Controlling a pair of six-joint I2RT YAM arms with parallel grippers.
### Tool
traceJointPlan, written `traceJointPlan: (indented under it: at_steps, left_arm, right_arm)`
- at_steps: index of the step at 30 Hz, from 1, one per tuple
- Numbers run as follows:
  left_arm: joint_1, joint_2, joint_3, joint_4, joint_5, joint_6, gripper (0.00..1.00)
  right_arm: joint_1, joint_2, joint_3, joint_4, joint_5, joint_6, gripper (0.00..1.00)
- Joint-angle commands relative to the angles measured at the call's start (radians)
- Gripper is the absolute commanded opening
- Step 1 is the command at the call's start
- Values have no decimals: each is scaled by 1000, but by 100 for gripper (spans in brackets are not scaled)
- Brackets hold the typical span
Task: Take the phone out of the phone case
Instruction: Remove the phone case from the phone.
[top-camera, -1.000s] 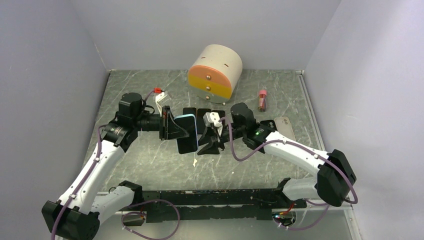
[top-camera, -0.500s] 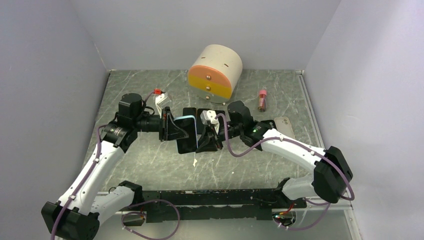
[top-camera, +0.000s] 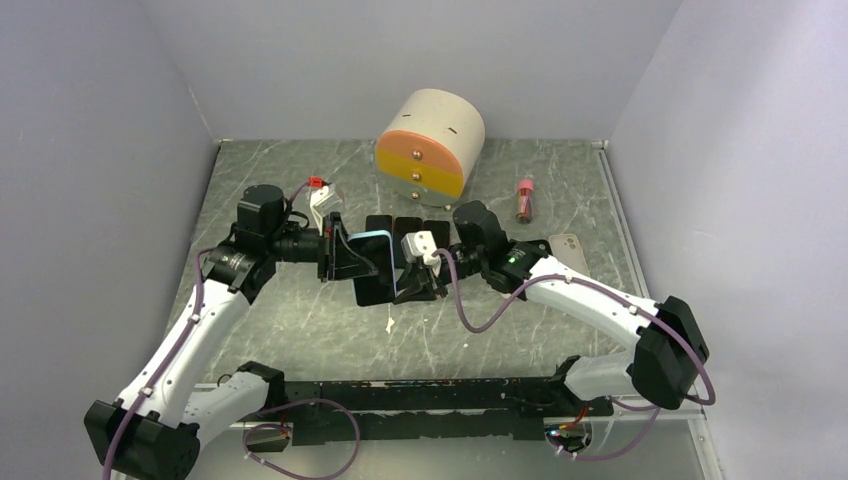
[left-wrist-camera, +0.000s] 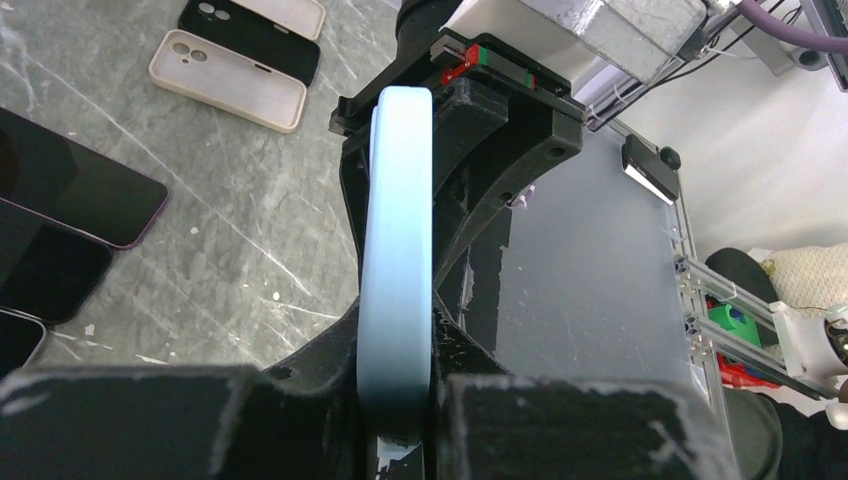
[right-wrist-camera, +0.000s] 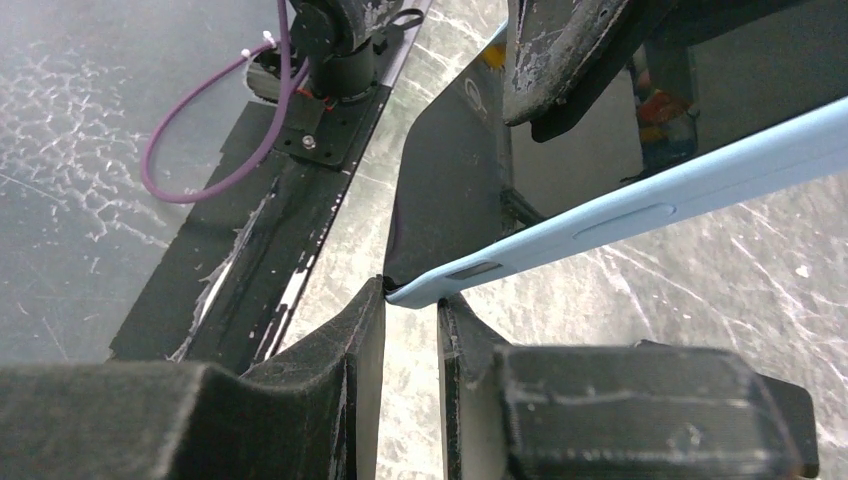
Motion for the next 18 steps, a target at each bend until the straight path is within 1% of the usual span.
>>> traceJointPlan:
  at_steps: [1, 8, 13, 18]
  left_arm:
    - [-1, -15, 22, 74, 155, -103, 2]
    - [-1, -26, 21, 71, 190, -100, 3]
    - [-1, -28, 43, 7, 179, -52, 3]
    - [-1, -16, 44, 14, 172, -59, 3]
  right_arm:
    - [-7, 23, 38, -30, 106, -111, 0]
    - [-7, 49, 72, -72, 151, -187, 0]
    - [-7, 54, 94, -132, 177, -257, 0]
    - [-7, 63, 111, -173, 196, -320, 0]
